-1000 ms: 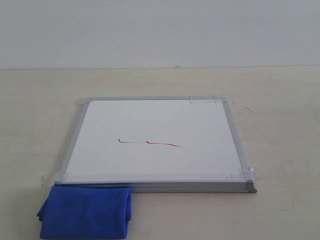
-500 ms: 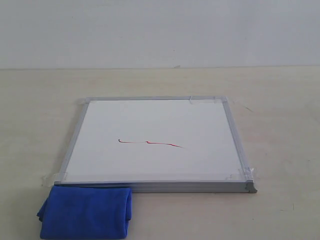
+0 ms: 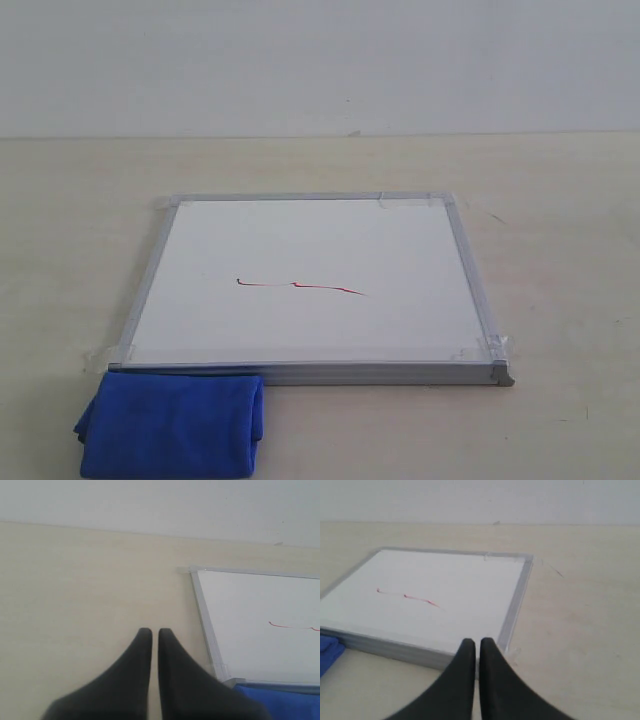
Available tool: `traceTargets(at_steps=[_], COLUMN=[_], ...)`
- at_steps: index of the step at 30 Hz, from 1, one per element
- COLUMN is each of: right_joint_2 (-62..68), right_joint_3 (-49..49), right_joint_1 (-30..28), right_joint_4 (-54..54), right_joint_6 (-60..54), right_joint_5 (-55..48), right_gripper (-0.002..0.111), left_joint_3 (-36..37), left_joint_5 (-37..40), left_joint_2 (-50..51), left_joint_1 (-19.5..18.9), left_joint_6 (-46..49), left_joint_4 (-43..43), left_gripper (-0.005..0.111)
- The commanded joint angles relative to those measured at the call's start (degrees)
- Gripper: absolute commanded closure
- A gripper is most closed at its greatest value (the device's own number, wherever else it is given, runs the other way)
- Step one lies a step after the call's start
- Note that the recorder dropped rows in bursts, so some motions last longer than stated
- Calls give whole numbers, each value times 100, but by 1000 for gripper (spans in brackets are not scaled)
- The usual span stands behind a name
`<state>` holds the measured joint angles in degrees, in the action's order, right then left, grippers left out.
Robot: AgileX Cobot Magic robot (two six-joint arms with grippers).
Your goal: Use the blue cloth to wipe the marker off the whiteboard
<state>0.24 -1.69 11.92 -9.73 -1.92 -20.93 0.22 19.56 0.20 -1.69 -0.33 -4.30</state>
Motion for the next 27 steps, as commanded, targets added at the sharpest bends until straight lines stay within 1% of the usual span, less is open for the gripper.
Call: traceTargets(at_steps=[1,8,12,16,23,27], right_joint_2=[-24,-24,-24,-24,-24,269], right_joint_3=[-715,-2054,-2495,-2660,-2670,-3017], right_joint_1=[11,11,11,11,11,11], right_joint_4=[-37,-194,-207,-207,-614,-614], right_joint_6=[54,54,54,54,254,-301], right_joint_5=[92,-10,-95,44,860,1009], right_gripper=[108,108,108,108,108,108], left_joint_3=[-22,-22,-22,-22,-22,-22], left_joint_5=[-20,-20,-20,-20,-20,-20], left_joint_2=[-20,-20,-20,-20,-20,-20], left_joint_1=[37,37,37,37,37,37], left_joint_6=[-13,-13,-13,-13,-13,-13], left_joint_4=[-37,-37,-37,-37,-37,-37], left_gripper=[102,102,102,102,102,102])
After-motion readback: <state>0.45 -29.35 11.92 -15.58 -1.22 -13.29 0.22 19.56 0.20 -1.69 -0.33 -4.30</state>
